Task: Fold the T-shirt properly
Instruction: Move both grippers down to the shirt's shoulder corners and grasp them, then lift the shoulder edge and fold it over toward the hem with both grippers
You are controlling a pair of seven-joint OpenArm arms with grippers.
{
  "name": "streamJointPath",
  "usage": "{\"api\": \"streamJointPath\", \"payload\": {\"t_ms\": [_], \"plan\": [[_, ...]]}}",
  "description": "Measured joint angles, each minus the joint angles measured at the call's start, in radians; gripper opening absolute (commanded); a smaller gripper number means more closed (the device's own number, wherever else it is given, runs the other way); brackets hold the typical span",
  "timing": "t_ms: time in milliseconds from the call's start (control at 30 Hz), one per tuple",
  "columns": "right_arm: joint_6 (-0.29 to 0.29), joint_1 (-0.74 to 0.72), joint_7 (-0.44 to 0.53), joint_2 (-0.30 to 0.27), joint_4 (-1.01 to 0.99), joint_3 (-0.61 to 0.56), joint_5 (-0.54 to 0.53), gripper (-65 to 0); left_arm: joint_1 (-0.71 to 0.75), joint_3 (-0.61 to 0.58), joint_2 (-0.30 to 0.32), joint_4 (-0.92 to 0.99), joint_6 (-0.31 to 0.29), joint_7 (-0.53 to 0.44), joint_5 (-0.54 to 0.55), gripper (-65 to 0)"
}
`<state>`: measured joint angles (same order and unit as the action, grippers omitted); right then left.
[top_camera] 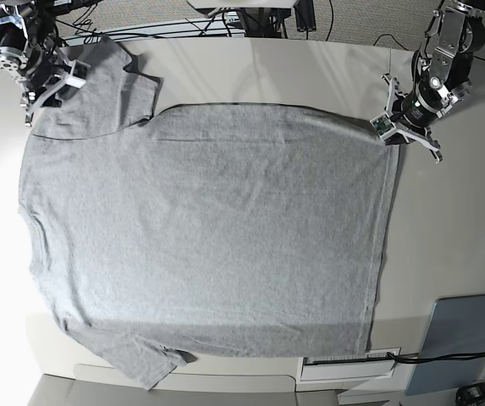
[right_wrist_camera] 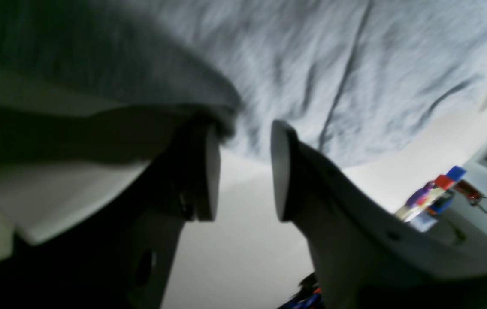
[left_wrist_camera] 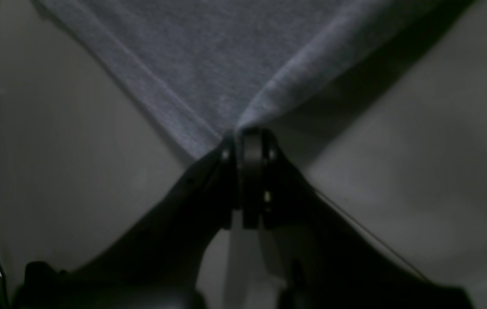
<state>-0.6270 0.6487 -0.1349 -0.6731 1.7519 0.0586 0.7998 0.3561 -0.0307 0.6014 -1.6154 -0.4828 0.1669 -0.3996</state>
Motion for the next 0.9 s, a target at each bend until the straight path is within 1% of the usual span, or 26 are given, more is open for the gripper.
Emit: {"api": "streamJointPath", "payload": {"t_ms": [333,467,500,533,600,633,700,767,867,900], "plan": [[0.045,-0.119,-0.024,-0.006,-0.04,-0.138,0.005,-44.1,0.0,0.0,0.0,0.0,0.0,0.0,0.0,-65.0],[0.063,-0.156,-0.044,-0.005,-0.065,-0.166,0.003,-44.7,0.0,0.0,0.0,0.0,0.0,0.0,0.0,-65.0],[0.062,-0.159,-0.045,-0.006,-0.067,-0.167,0.003,-47.1,0.0,0.0,0.0,0.0,0.0,0.0,0.001,-65.0],[0.062,-0.159,-0.045,-0.006,-0.07,-0.17,0.003,-51.7,0.0,0.0,0.0,0.0,0.0,0.0,0.001,-65.0],[0.055,-0.158,-0.049,-0.005,-0.072,-0.173,-0.001,-62.9,0.0,0.0,0.0,0.0,0.0,0.0,0.0,-65.0],[0.055,-0.158,-0.053,-0.005,-0.073,-0.174,-0.002,-65.0,0.001,0.0,0.0,0.0,0.0,0.0,0.0,-65.0],[0.055,-0.158,-0.073,-0.005,-0.073,-0.177,-0.005,-65.0,0.004,0.0,0.0,0.0,0.007,0.0,0.013,-65.0],[0.069,-0.158,-0.1,-0.002,-0.073,-0.178,-0.024,-65.0,0.007,0.001,0.0,0.0,0.008,0.007,0.038,-65.0],[0.101,-0.158,-0.212,-0.002,-0.068,-0.184,-0.11,-65.0,0.016,0.004,0.003,0.0,0.021,0.018,0.088,-65.0],[0.11,-0.149,-0.225,-0.01,-0.063,-0.185,-0.127,-65.0,0.023,0.004,0.009,0.0,0.022,0.017,0.118,-65.0]]}}
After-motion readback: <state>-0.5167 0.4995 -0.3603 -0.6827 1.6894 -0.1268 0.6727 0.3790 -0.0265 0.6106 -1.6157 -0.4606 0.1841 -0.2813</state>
